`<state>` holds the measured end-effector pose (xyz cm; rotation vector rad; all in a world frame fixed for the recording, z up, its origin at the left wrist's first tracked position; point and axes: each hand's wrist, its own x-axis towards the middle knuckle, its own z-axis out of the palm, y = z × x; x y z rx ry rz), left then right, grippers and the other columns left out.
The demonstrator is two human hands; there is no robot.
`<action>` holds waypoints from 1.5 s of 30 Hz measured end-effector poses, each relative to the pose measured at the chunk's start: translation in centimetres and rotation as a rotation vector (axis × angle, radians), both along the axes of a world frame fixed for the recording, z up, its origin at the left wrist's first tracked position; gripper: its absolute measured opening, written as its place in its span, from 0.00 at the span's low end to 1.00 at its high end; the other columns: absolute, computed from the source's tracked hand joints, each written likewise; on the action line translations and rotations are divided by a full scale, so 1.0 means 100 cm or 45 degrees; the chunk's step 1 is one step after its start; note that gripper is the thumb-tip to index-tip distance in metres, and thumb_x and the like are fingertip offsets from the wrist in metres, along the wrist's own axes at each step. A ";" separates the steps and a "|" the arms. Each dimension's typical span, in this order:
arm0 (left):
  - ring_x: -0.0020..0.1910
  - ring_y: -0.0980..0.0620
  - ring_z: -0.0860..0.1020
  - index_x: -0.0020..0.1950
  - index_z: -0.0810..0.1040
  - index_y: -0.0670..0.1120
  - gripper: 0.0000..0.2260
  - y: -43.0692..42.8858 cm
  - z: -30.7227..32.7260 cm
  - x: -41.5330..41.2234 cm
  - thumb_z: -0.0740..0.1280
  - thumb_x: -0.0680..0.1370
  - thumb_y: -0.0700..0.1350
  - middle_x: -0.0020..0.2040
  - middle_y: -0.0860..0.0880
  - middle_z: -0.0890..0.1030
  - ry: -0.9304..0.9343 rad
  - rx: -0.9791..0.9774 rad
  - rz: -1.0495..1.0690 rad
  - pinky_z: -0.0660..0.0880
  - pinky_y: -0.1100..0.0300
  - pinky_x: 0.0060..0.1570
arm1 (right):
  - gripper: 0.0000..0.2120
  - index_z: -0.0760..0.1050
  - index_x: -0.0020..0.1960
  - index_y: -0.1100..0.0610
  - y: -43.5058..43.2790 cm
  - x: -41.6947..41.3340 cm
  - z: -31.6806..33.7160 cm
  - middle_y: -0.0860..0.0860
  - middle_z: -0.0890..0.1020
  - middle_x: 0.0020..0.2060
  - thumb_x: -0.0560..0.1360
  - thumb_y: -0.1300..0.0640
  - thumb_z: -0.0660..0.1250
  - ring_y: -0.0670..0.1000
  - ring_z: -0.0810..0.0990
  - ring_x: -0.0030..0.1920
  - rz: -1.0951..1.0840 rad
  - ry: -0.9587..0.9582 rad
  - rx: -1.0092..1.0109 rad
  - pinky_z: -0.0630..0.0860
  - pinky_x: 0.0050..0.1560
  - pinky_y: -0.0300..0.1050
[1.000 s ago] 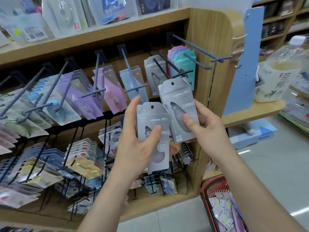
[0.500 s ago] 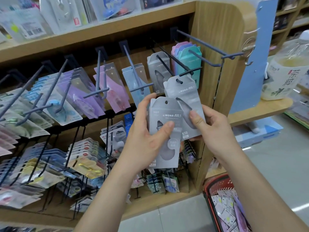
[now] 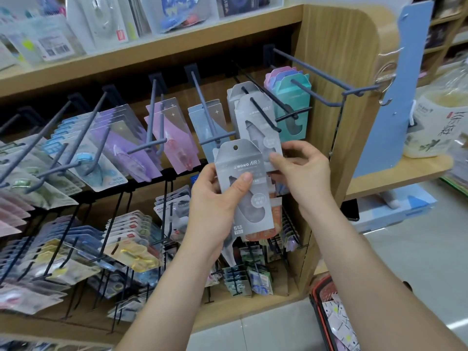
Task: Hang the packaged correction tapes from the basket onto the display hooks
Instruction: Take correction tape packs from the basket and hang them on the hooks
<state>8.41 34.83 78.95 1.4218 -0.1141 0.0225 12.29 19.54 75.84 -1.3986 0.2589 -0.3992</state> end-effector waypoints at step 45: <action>0.52 0.49 0.83 0.64 0.75 0.46 0.12 -0.034 0.002 0.025 0.64 0.81 0.39 0.55 0.48 0.84 0.049 0.188 -0.279 0.79 0.56 0.48 | 0.08 0.81 0.53 0.53 -0.029 -0.068 -0.017 0.50 0.84 0.37 0.76 0.52 0.67 0.47 0.80 0.31 0.349 0.014 -0.064 0.77 0.33 0.39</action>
